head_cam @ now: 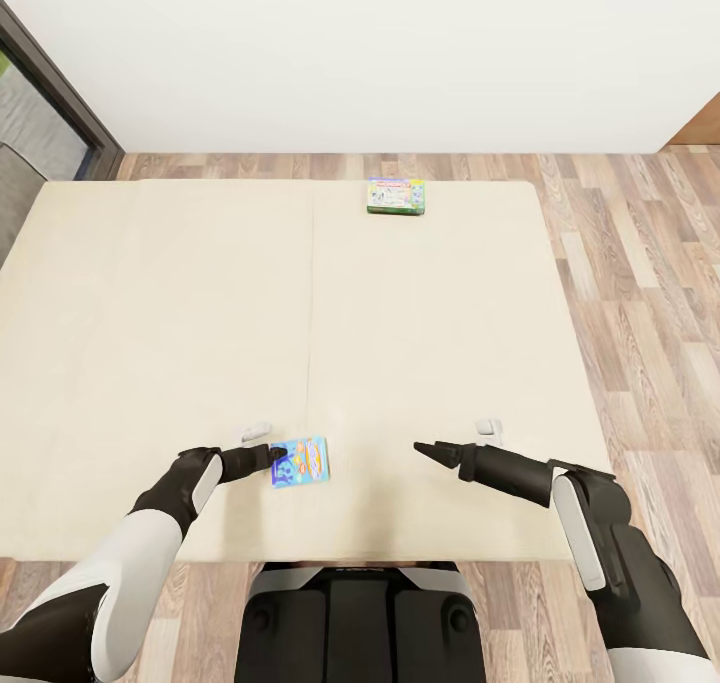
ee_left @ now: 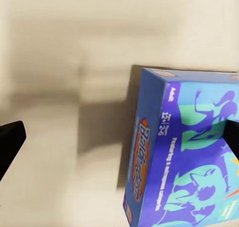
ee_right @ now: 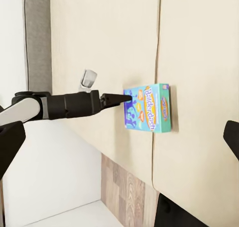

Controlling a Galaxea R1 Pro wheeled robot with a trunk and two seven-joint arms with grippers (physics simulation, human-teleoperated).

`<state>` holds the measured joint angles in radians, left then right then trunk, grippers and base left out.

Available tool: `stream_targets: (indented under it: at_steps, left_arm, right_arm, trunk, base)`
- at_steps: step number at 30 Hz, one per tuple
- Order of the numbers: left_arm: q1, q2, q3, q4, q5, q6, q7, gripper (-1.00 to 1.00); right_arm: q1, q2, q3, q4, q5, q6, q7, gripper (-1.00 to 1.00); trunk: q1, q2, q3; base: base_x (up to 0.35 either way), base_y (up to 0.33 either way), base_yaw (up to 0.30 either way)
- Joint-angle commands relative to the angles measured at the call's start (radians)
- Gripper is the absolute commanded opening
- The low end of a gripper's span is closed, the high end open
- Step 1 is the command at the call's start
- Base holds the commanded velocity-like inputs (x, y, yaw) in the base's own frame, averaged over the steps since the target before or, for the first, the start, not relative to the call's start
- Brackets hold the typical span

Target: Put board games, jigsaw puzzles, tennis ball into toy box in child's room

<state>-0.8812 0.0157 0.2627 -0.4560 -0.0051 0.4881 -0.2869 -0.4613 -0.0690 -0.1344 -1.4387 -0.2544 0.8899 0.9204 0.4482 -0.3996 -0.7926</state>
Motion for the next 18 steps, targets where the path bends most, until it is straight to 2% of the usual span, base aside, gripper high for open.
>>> stream_targets:
  at_steps: [1,7,18]
  left_arm:
    - [0.001,-0.006,0.013,0.014,-0.022,0.001,0.011,1.0]
    - [0.002,-0.007,-0.028,0.014,-0.02,0.001,0.005,1.0]
    - [0.002,-0.007,-0.042,0.014,-0.021,0.001,-0.064,1.0]
  right_arm:
    - [0.0,0.0,-0.001,0.0,0.0,0.004,0.003,1.0]
    - [0.0,0.0,-0.002,0.0,0.0,0.004,0.003,1.0]
    - [0.0,0.0,-0.002,0.0,0.0,0.004,0.002,1.0]
  trunk:
    - [0.002,0.0,-0.001]
    - [0.002,0.0,-0.001]
    - [0.002,0.0,0.003]
  base:
    - [0.0,0.0,0.0]
    - [0.0,0.0,0.0]
    - [0.0,0.0,0.0]
